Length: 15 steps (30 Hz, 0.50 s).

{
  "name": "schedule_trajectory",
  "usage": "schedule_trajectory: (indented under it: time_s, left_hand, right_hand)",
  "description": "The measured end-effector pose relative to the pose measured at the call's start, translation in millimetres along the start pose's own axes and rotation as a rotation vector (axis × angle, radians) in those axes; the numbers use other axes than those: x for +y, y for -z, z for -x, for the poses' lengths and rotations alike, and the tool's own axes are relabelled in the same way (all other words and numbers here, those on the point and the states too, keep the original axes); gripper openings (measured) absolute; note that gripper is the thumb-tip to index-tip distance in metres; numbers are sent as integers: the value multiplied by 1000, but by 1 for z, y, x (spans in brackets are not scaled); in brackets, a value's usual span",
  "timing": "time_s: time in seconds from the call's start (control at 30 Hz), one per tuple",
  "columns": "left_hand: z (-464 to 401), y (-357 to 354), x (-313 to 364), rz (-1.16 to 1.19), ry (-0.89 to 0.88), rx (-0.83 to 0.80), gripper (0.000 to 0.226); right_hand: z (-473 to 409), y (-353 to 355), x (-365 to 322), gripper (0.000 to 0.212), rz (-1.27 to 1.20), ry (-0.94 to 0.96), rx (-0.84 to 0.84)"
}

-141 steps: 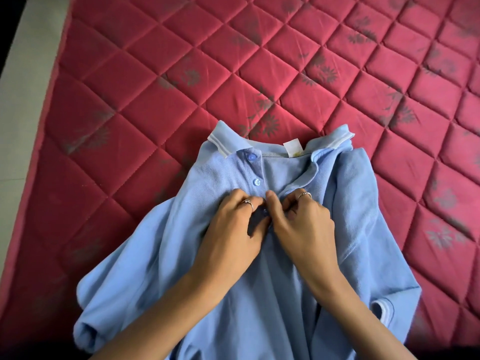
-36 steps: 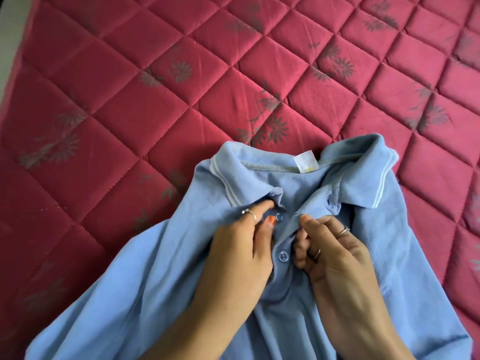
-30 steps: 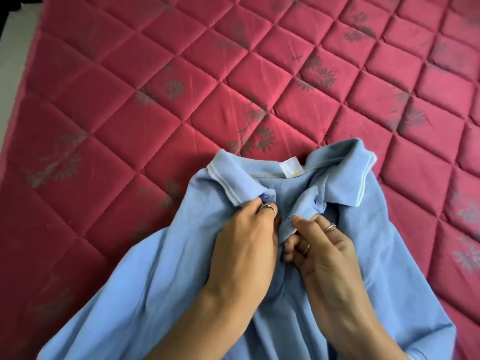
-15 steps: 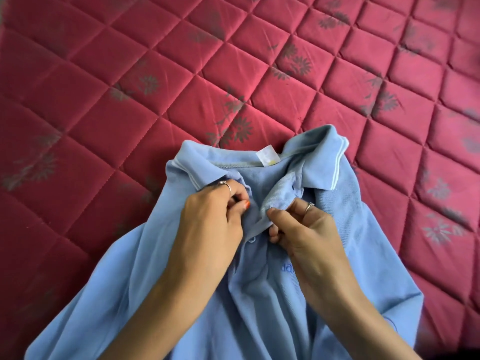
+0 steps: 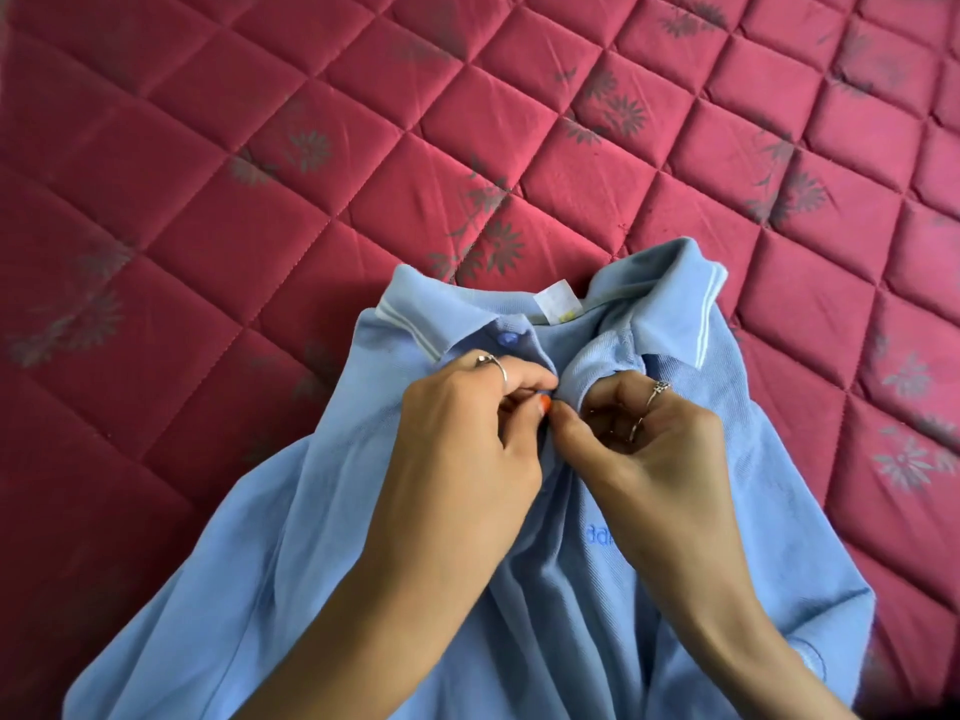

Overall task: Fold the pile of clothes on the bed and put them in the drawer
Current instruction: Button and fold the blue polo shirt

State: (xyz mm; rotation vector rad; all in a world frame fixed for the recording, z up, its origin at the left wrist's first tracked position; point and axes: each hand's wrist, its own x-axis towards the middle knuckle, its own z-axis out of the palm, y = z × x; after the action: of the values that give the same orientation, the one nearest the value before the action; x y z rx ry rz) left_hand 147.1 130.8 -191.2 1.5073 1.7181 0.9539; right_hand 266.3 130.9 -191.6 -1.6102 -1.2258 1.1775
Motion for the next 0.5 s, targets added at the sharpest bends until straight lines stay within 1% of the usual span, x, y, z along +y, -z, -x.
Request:
schedule_trajectory:
  time_s: [0.13, 0.27, 0.37, 0.5]
  left_hand:
    - [1, -2, -2, 89, 66, 19, 20]
    - [1, -5, -2, 220, 141, 9, 23]
    - [-2, -6, -7, 275, 186, -13, 24]
    - [-3, -8, -8, 325, 196, -16, 30]
  right_hand:
    - [-1, 1, 2, 17, -105, -48, -38]
    - [2, 1, 5, 12, -186, -63, -37]
    - [3, 0, 6, 16, -237, -75, -27]
    - [-1, 2, 4, 19, -215, -93, -11]
